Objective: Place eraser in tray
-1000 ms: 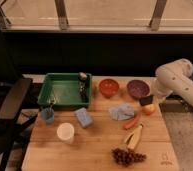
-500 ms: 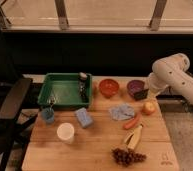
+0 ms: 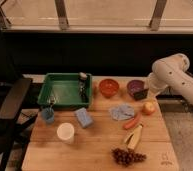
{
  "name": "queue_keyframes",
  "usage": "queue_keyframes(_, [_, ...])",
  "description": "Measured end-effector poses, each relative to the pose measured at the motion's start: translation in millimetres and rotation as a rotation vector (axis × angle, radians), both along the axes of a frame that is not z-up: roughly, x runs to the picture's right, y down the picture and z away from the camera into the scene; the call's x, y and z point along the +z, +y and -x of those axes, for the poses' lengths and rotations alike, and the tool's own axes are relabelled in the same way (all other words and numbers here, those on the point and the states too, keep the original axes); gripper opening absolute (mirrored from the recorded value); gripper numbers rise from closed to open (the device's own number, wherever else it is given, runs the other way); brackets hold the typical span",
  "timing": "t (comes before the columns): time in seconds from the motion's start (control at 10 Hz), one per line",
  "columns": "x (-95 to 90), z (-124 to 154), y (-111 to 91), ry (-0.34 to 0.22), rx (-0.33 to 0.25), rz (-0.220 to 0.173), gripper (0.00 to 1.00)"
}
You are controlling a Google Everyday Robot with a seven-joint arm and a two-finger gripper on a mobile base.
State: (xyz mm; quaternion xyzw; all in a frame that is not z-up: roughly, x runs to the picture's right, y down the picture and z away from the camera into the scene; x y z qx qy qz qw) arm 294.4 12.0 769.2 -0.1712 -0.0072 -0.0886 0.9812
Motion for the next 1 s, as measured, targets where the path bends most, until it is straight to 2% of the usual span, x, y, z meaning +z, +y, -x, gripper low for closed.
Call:
queue_keyframes(0.3, [-14.5, 43.0, -26.8, -0.047, -0.093, -0.064, 0.0])
queue_keyframes(0.6, [-25.9, 122.8, -49.0, -0.131, -0.208, -0.12, 0.0])
queue_keyframes(0.8, [-29.8, 174.0, -53.6, -0.191, -0.28, -0.144, 0.0])
queue_keyframes(1.0, [-31.7, 224.4, -53.1, -0.251, -0.344, -0.152, 0.0])
